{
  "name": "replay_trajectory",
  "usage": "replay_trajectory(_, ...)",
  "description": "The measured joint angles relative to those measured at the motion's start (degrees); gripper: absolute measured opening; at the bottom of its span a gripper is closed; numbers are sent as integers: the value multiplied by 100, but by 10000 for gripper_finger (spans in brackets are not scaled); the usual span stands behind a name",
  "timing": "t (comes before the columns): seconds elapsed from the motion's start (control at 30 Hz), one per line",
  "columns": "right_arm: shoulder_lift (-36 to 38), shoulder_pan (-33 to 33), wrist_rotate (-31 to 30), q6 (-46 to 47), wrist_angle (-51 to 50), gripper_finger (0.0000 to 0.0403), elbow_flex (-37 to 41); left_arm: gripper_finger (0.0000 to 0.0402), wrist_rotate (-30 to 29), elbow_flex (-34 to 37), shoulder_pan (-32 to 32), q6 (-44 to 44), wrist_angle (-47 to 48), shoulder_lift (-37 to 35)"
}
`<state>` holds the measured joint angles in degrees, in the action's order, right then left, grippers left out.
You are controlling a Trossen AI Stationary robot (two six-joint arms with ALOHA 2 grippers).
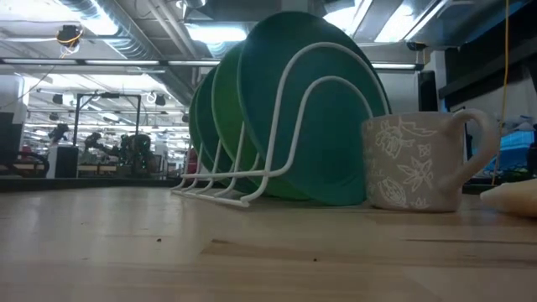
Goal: Sort dishes
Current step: Return to Home Position
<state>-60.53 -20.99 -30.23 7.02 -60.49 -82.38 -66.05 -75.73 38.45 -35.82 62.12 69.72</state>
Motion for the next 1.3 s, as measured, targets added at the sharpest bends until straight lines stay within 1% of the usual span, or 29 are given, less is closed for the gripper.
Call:
replay_trajectory(0.07, 331, -134, -272, 249, 382, 191, 741, 58, 12, 443, -40, -406, 229, -259)
replay_trajectory(0.1, 490, -201, -377, 366, 597, 191, 1112, 58, 18, 710, -53, -550, 202, -385)
replay_trajectory(0.2, 927, -451, -618, 596, 1476, 191, 2268, 58, 97, 1605, -59, -926, 1, -753)
replay_trajectory(0.27, 1169, -630, -638, 690, 2187, 191, 2959, 58, 184, 2254, -50, -1207, -353, -980)
replay_trajectory(0.37, 1414, -837, -668, 768, 3229, 191, 3793, 58, 390, 3212, -21, -1376, -1207, -1315)
replay_trajectory(0.43, 1515, -952, -672, 774, 3906, 191, 4241, 58, 586, 3835, 6, -1310, -2042, -1523)
replay_trajectory(0.5, 1561, -1084, -671, 777, 4602, 191, 4584, 58, 838, 4393, 18, -1039, -2975, -1720)
replay_trajectory(0.63, 1591, -1321, -682, 830, 5371, 191, 5000, 58, 1383, 5341, -16, -18, -5121, -1987)
replay_trajectory(0.77, 1591, -1583, -886, 1192, 5774, 191, 5378, 58, 2320, 6105, -237, 1198, -7371, -2066)
replay_trajectory(0.83, 1591, -1732, -1099, 1506, 5821, 191, 5589, 58, 2704, 6386, -404, 1706, -8180, -2066)
replay_trajectory(0.87, 1591, -1812, -1233, 1688, 5827, 191, 5697, 58, 2805, 6507, -494, 1915, -8500, -2066)
replay_trajectory(0.97, 1591, -2070, -1726, 2172, 5941, 191, 6026, 58, 2857, 6747, -778, 2346, -9049, -2070)
replay_trajectory(1.03, 1591, -2231, -2130, 2305, 6092, 191, 6188, 58, 2865, 6858, -972, 2498, -9158, -2130)
replay_trajectory(1.1, 1602, -2385, -2588, 2381, 6086, 191, 6244, 58, 3013, 6908, -1174, 2594, -9136, -2256)
replay_trajectory(1.2, 1747, -2567, -3380, 2352, 6048, 191, 6246, 58, 3447, 6988, -1493, 2781, -9112, -2571)
replay_trajectory(1.27, 1923, -2664, -3728, 2156, 6029, 191, 6248, 58, 3631, 7027, -1674, 2964, -9114, -2867)
replay_trajectory(1.3, 2042, -2696, -3791, 2074, 6023, 191, 6248, 58, 3679, 7041, -1759, 3075, -9118, -3017)
